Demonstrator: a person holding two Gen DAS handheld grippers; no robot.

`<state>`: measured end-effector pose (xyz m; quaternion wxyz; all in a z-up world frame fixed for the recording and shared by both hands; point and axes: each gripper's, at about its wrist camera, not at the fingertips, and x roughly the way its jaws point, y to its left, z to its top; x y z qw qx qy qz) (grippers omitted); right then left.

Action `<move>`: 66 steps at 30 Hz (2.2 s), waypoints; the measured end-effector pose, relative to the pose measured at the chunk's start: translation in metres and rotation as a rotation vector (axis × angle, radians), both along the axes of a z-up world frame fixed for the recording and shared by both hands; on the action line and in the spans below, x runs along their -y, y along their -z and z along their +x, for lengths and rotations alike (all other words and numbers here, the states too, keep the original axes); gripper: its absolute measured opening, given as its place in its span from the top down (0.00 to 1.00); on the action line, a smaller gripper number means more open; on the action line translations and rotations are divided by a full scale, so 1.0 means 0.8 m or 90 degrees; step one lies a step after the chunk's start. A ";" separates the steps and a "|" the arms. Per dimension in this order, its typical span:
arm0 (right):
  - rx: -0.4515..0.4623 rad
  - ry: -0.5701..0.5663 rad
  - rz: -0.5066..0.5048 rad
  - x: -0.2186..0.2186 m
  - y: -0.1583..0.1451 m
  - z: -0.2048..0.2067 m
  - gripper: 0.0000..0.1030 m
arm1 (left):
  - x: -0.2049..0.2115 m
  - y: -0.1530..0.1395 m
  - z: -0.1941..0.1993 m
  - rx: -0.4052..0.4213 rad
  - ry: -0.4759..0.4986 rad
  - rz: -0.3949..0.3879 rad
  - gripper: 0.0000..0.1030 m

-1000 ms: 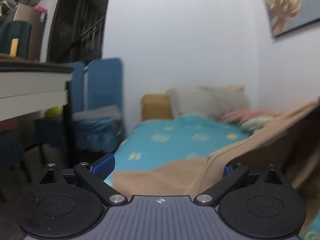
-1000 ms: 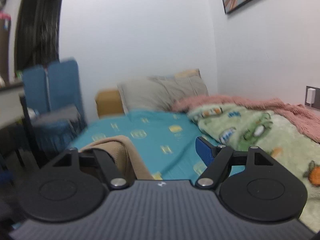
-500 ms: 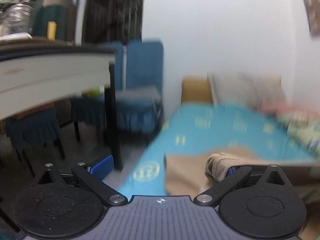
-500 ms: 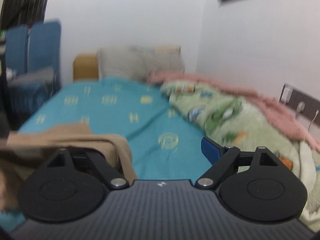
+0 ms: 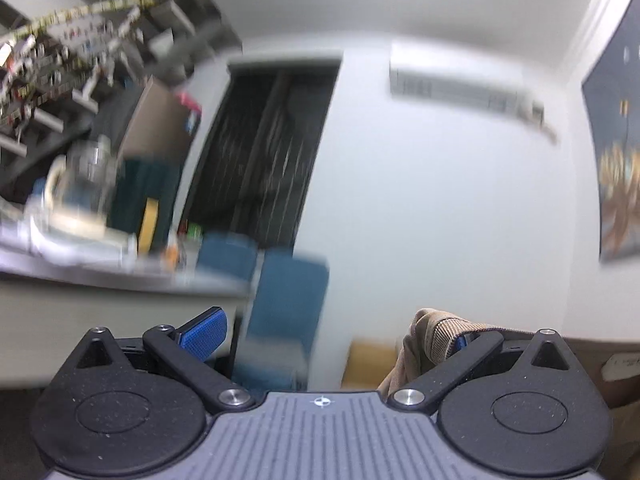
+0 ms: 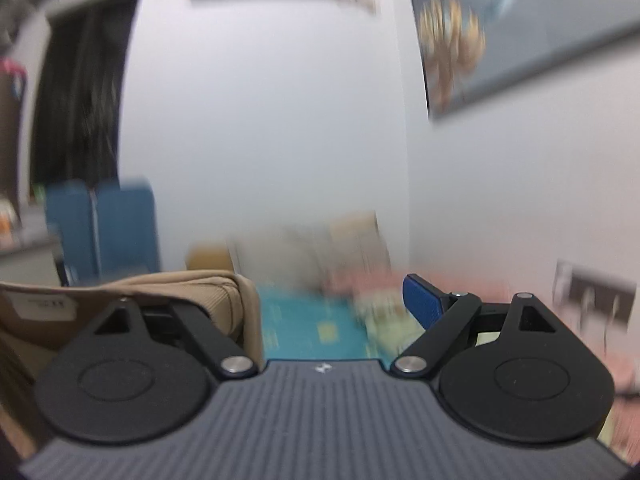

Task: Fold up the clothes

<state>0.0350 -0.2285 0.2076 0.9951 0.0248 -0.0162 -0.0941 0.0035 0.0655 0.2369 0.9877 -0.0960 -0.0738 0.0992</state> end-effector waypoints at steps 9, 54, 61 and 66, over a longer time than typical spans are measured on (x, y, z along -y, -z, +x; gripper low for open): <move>0.162 -0.015 -0.024 -0.017 -0.206 -0.162 0.15 | -0.008 -0.216 -0.142 0.128 0.041 0.024 0.00; -0.746 -0.240 -0.074 0.094 0.422 0.768 0.16 | 0.143 0.469 0.891 -0.754 0.391 0.268 0.00; -0.553 -0.181 0.111 0.101 0.364 0.726 0.16 | 0.109 0.415 0.830 -0.594 0.360 0.155 0.00; -0.440 -0.158 0.134 0.089 0.314 0.612 0.16 | 0.092 0.363 0.705 -0.486 0.313 0.144 0.00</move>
